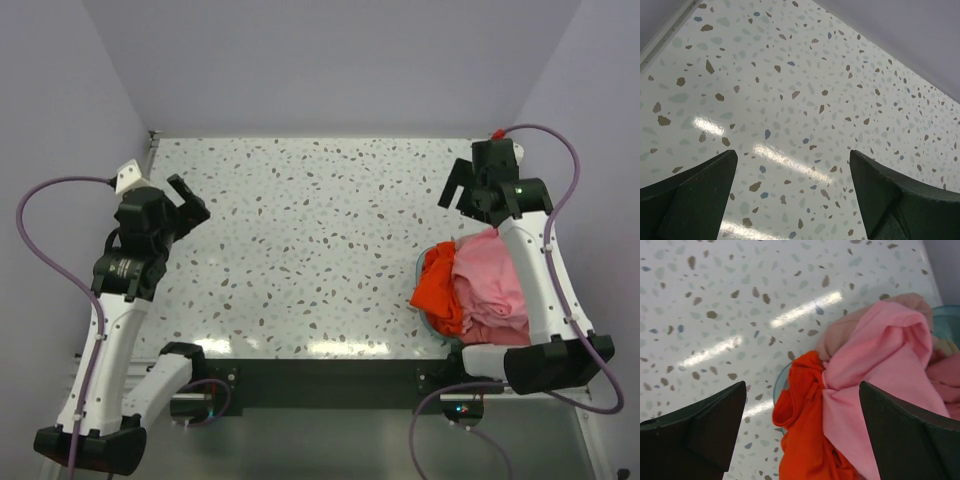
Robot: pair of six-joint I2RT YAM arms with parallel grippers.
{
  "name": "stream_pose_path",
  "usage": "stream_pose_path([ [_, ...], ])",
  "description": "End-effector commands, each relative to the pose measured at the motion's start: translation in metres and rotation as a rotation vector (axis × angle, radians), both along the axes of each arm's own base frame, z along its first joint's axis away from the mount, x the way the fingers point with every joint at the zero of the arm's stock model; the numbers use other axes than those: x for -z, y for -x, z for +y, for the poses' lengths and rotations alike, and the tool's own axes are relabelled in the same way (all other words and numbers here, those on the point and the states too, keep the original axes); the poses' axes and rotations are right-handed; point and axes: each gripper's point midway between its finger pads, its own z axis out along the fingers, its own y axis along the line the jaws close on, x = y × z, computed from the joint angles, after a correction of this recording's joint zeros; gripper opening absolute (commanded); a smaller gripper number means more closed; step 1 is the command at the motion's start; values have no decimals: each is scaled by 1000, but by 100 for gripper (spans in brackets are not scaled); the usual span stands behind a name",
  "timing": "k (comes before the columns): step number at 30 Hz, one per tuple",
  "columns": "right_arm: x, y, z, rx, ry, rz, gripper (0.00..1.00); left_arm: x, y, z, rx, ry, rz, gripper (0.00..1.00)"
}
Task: Fold and stack the t-shirts
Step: Grab the tshirt from the pile
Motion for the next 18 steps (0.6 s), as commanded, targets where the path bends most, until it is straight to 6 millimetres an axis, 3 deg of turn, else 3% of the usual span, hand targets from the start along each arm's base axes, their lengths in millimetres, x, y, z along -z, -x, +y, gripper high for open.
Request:
stream_pose_path([
  [1,-3,43,-46,196,177,107,99,3,-4,-5,47,-7,-22,100],
  [7,10,79,-55,298,161,112,99,19,-13,-13,85,-4,9,100],
  [12,36,109,-62,384,166,182,99,34,-17,-17,110,2,61,100],
  [15,54,108,-62,387,163,205,99,37,-19,-20,123,9,69,100],
  [18,74,95,-57,361,139,224,98,38,-18,-20,125,7,76,100],
])
